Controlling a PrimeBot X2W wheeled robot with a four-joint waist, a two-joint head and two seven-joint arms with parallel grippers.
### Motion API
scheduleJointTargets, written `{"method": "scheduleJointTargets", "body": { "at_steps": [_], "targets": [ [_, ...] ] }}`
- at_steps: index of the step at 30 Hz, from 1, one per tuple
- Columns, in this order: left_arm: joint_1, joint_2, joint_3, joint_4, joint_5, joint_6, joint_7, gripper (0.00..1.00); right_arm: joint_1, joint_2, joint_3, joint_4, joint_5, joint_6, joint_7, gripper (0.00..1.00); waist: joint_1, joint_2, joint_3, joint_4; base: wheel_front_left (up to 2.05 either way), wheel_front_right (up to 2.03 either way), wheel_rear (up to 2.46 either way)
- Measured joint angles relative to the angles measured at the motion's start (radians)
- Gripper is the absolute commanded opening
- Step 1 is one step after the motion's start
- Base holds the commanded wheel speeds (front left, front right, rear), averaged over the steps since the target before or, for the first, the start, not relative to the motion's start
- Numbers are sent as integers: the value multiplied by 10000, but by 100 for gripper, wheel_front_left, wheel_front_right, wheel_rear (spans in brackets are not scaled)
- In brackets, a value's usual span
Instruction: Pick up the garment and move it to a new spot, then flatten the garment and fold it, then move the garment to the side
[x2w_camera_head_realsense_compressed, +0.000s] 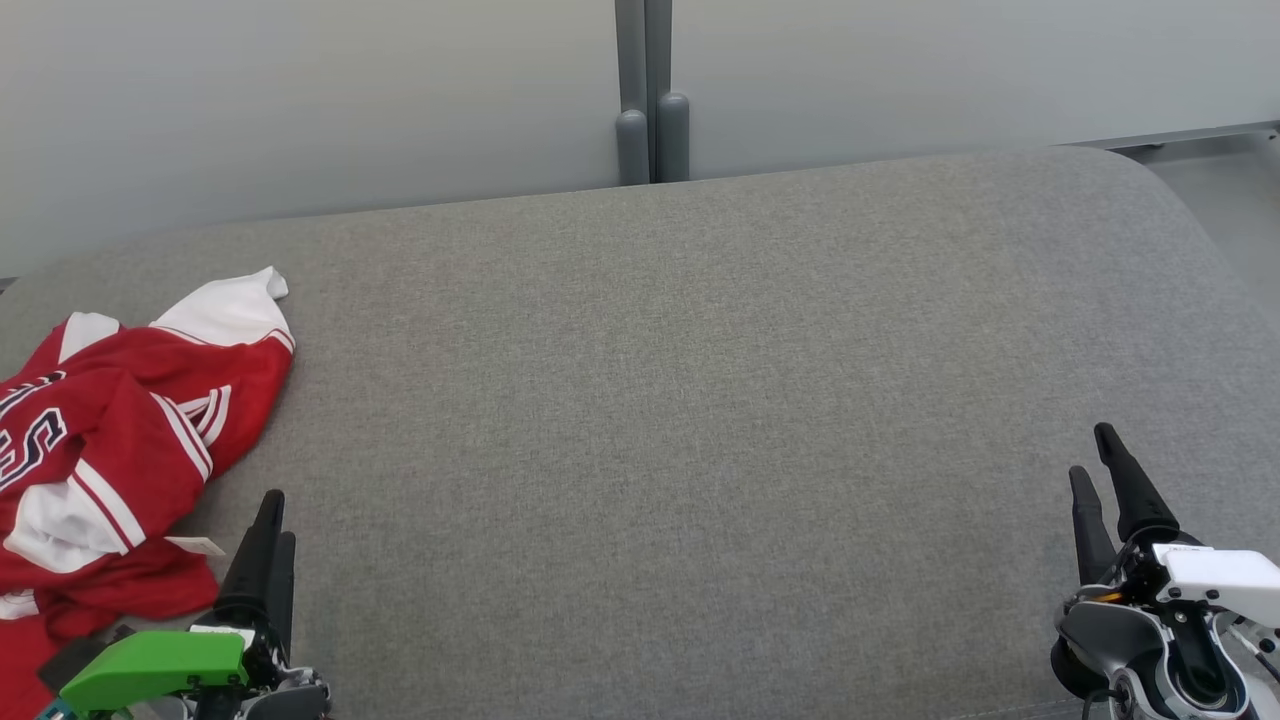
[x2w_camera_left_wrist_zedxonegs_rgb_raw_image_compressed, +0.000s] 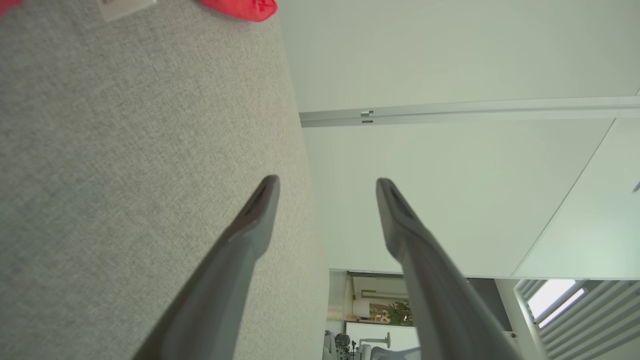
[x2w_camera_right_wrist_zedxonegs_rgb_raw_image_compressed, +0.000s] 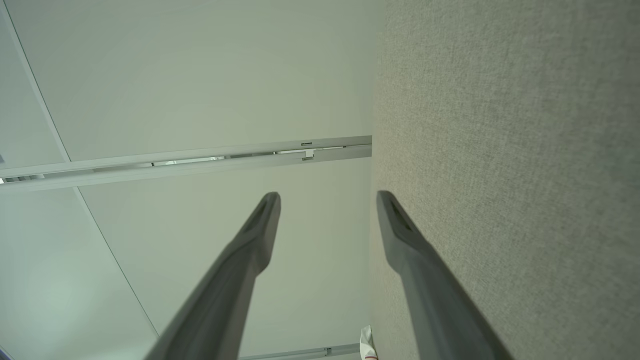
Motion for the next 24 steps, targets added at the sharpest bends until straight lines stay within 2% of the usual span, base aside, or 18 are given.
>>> {"method": "scheduleJointTargets", "body": {
  "at_steps": [9,16,24],
  "targets": [
    [0,10,-299,-52,176,0,-234,100,15,-176,211,-150,-840,0,-412,100,0,0,3,61,0,0,0],
    [-4,265,-679,-102,1003,0,-663,100,21,-709,562,-280,-1994,-12,-652,100,0,0,20,104,0,0,0],
    [-47,510,-1080,-90,2138,0,-1011,100,17,-1032,1003,-675,-3791,-322,-922,100,0,0,26,132,0,0,0]
  ]
}}
